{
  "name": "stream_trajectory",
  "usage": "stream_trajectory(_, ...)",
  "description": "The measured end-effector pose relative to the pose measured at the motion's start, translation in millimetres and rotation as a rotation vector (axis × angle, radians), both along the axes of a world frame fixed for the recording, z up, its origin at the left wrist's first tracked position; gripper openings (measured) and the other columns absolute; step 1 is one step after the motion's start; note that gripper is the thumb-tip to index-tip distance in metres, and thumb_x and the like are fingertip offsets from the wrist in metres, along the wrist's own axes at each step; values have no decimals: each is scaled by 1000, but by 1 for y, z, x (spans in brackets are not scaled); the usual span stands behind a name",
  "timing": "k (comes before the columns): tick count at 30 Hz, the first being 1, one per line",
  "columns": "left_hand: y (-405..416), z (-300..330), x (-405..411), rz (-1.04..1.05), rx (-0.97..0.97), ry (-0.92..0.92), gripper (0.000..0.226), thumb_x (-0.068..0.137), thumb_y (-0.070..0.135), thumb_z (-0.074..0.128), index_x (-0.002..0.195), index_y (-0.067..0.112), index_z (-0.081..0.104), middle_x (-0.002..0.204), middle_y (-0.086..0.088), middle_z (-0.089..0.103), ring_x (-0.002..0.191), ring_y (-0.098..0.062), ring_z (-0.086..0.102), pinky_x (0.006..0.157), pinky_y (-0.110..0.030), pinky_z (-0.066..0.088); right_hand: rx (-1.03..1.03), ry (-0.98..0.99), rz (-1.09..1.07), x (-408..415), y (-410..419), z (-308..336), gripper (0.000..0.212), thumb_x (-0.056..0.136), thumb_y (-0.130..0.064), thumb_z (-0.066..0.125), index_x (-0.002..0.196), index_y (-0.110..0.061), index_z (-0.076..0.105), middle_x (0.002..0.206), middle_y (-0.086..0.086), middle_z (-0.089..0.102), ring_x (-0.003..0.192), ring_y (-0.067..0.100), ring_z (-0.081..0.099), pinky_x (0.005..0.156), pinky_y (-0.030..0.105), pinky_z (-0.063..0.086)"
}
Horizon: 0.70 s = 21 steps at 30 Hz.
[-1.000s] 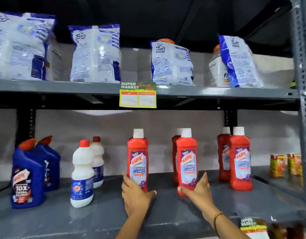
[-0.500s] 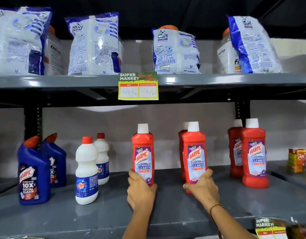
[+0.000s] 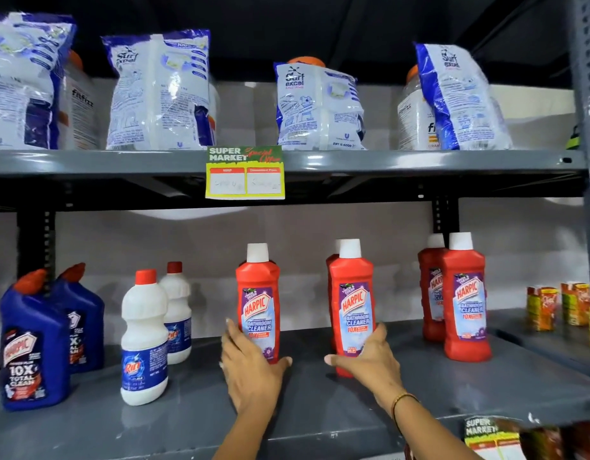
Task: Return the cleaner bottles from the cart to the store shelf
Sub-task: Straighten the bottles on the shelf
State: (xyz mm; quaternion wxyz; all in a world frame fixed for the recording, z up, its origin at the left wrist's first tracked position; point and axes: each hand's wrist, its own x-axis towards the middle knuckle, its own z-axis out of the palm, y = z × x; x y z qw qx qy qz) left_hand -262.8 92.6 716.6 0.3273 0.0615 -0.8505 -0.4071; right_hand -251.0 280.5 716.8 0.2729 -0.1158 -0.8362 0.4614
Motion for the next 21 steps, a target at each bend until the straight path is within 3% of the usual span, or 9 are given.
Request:
stream_trajectory(3, 18, 7, 8, -33, -238, 300, 118, 70, 41, 76, 148, 13, -8, 160, -12, 5, 147, -30, 9, 119, -45, 15, 12, 61, -16, 13, 25, 20, 125, 50, -56, 80, 147, -15, 12, 138, 11, 49, 124, 31, 51, 103, 45, 43)
stream_trajectory(6, 67, 17, 25, -256, -285, 462, 103, 80, 42, 63, 149, 18, -9, 160, 2, -5, 148, -14, -7, 121, -35, 6, 41, 233, -76, 27, 64, 40, 102, 68, -51, 73, 147, -14, 21, 147, 10, 42, 130, 28, 45, 105, 40, 38)
stream_trajectory(9, 139, 23, 43, -501, -225, 486, 84, 88, 38, 53, 151, 22, 0, 161, 4, 5, 148, -11, 0, 120, -27, 9, 20, 418, -186, 37, 114, 47, 73, 80, -42, 65, 141, -16, 34, 143, 9, 47, 127, 27, 48, 104, 37, 38)
stream_trajectory(12, 202, 18, 43, -694, -207, 306, 71, 92, 35, 46, 150, 24, 7, 160, 2, 15, 148, -14, 10, 117, -23, 13, 19, 414, -296, 42, 167, 36, 56, 87, -31, 57, 138, -15, 38, 136, 14, 51, 120, 32, 51, 98, 42, 42)
stream_trajectory(16, 259, 2, 17, -808, -267, -128, 67, 92, 36, 43, 149, 17, 15, 156, -8, 27, 143, -25, 26, 118, -37, 22, 30, 105, -199, 43, 233, -1, 56, 92, -34, 48, 143, -14, 33, 145, 11, 44, 133, 27, 41, 109, 41, 34)
stream_trajectory(19, 283, -11, 3, -757, -528, -353, 68, 94, 43, 32, 150, 12, 8, 156, -14, 27, 143, -29, 27, 120, -49, 6, 164, -31, -86, 44, 263, -19, 49, 93, -26, 51, 139, -14, 42, 135, 8, 56, 125, 18, 51, 100, 25, 37)
stream_trajectory(21, 292, -13, 1, -715, -626, -370, 71, 93, 45, 27, 150, 8, 5, 156, -16, 26, 143, -30, 26, 119, -53, -3, 186, -8, -48, 41, 275, -20, 43, 89, -17, 57, 132, -12, 53, 122, 5, 67, 112, 9, 59, 92, 15, 39)
